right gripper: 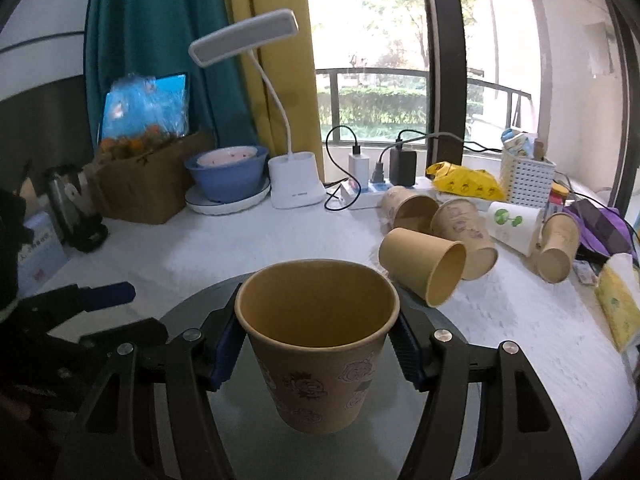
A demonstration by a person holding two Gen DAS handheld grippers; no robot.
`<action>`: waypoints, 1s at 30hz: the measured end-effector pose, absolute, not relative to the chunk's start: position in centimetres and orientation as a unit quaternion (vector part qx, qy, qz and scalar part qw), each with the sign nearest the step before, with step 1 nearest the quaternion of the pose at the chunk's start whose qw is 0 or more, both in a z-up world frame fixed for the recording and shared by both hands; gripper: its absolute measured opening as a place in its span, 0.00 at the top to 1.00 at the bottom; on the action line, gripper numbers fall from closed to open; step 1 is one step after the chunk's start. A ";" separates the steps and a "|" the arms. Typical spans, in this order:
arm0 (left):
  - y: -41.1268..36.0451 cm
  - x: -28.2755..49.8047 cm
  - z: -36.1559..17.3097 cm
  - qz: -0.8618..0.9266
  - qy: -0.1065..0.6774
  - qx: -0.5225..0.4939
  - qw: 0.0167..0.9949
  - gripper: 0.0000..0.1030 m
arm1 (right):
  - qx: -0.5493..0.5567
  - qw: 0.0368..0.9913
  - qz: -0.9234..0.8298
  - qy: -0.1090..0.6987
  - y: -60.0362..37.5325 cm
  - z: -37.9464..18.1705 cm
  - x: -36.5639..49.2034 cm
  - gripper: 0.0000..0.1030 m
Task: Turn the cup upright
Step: 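Rotate the cup upright with the right tool and release the left tool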
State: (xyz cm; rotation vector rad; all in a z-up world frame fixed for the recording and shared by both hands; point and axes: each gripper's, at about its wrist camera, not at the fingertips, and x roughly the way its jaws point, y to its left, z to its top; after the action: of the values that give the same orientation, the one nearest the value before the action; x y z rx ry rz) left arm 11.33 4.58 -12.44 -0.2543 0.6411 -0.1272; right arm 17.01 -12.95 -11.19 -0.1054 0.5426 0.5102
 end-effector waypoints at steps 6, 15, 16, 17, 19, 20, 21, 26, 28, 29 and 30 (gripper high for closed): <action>5.2 12.8 -13.2 -0.060 0.332 -0.133 0.932 0.13 | -0.063 0.925 0.254 0.275 -12.5 -11.9 18.4 0.34; 4.8 13.6 -13.4 -0.066 0.336 -0.133 0.930 0.13 | -0.058 0.925 0.246 0.283 -13.1 -12.2 18.7 0.34; 4.8 13.6 -13.4 -0.067 0.336 -0.132 0.930 0.13 | -0.059 0.924 0.248 0.284 -13.1 -12.2 18.6 0.34; 4.7 13.6 -13.4 -0.068 0.335 -0.132 0.930 0.13 | -0.060 0.923 0.249 0.286 -13.1 -12.3 18.6 0.34; 4.7 13.7 -13.4 -0.069 0.336 -0.133 0.930 0.13 | -0.065 0.920 0.249 0.295 -12.9 -12.6 18.7 0.34; 4.7 13.7 -13.4 -0.069 0.336 -0.134 0.930 0.13 | -0.068 0.920 0.248 0.297 -12.9 -12.7 18.7 0.34; 4.7 13.7 -13.4 -0.070 0.336 -0.133 0.930 0.13 | -0.068 0.920 0.247 0.296 -13.1 -12.7 18.6 0.34; 4.6 13.6 -13.3 -0.073 0.333 -0.133 0.931 0.13 | -0.066 0.919 0.243 0.302 -13.3 -12.8 18.6 0.33; 4.5 13.5 -13.3 -0.074 0.332 -0.134 0.931 0.13 | -0.071 0.917 0.242 0.309 -13.2 -13.1 18.5 0.32; 4.6 13.4 -13.2 -0.074 0.330 -0.134 0.931 0.13 | -0.071 0.916 0.242 0.313 -13.2 -13.2 18.5 0.32; 4.6 13.4 -13.2 -0.075 0.330 -0.133 0.931 0.13 | -0.070 0.915 0.242 0.315 -13.3 -13.3 18.4 0.32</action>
State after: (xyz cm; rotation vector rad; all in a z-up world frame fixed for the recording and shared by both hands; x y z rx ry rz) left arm 13.38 4.56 -13.20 -0.2732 0.6754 -0.1537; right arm 18.43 -13.27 -13.32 -0.1433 0.6493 0.4986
